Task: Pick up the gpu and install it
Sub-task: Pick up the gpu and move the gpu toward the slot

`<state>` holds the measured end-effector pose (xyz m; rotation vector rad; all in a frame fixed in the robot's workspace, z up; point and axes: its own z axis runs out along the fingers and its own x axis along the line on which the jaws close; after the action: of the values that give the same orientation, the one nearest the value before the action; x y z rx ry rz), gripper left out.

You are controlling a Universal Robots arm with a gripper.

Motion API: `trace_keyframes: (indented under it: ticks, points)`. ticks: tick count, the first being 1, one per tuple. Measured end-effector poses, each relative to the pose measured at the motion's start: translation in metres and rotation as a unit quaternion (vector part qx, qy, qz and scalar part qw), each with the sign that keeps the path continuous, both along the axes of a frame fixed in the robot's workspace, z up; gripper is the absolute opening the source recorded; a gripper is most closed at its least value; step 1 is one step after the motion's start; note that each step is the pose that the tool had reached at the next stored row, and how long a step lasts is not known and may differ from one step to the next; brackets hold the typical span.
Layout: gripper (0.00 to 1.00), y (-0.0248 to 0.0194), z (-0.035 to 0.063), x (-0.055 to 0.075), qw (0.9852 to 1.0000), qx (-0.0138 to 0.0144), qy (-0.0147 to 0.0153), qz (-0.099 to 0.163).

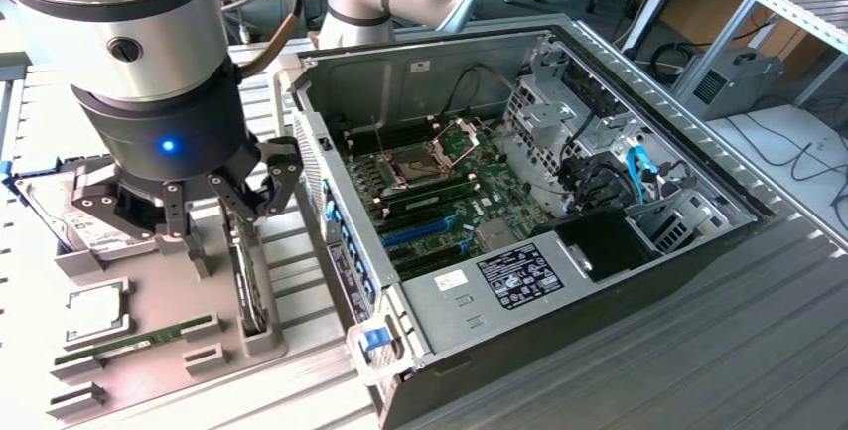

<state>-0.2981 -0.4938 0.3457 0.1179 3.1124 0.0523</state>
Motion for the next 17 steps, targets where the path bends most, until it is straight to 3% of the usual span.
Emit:
trace_keyframes:
  ticks: [17]
  points:
    - [0.48,0.0,-0.0058,0.0,1.0,0.0,0.0,0.0]
